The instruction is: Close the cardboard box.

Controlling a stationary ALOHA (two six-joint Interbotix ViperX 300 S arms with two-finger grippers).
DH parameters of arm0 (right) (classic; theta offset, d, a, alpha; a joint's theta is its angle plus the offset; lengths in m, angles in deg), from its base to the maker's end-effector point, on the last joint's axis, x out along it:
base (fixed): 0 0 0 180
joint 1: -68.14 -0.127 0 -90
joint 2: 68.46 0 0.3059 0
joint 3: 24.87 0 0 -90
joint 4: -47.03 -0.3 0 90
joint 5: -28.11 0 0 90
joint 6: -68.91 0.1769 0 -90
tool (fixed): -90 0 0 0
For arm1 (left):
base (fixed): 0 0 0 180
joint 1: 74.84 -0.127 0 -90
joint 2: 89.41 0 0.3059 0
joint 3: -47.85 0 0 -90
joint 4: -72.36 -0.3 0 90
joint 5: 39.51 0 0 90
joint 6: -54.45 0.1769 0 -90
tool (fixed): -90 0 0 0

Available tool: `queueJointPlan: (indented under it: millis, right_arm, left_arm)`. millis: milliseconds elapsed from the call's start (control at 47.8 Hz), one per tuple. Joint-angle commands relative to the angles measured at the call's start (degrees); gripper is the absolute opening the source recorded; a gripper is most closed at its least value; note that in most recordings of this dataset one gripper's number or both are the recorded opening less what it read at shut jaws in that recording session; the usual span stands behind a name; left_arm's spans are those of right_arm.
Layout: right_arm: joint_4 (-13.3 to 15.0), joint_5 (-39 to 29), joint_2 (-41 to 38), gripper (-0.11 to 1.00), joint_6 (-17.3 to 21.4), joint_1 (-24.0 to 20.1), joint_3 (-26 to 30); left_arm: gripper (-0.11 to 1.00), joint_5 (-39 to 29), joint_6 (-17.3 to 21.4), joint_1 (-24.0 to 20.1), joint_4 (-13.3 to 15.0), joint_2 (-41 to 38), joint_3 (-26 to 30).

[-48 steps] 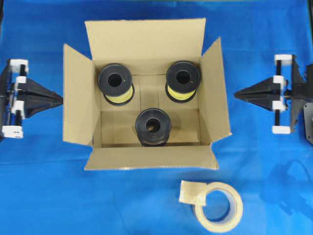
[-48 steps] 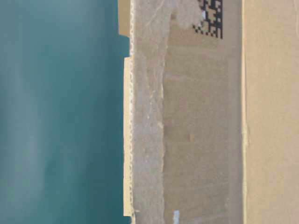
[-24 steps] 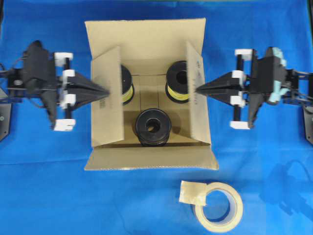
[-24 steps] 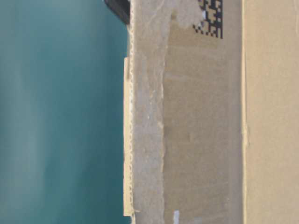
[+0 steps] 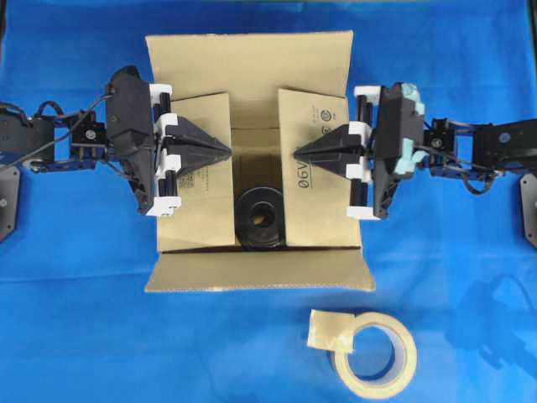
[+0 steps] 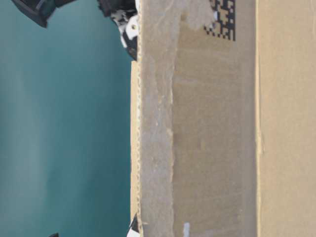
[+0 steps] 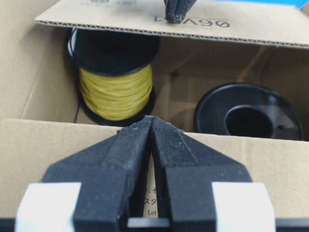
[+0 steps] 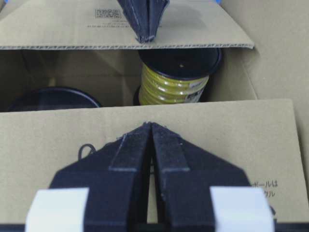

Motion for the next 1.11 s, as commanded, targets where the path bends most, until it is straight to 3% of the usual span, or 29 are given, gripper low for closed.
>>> queueJointPlan:
  millis: [0, 711, 1087]
  right_arm:
    - [-0.2, 0.7, -0.1, 0.0, 0.1, 0.3, 1.1]
    - [-1.5, 0.5, -2.5, 0.0, 0.5, 0.3, 0.4]
    - [-1.5, 0.4, -2.5, 0.0, 0.5, 0.2, 0.4]
  left_arm:
    - [0.0, 0.3, -0.1, -0.2, -0.1, 0.0, 0.4]
    - [0.0, 3.7, -0.6, -0.2, 0.1, -4.0, 1.1]
    - [0.0, 4.9, 0.7, -4.3, -0.2, -8.3, 9.0]
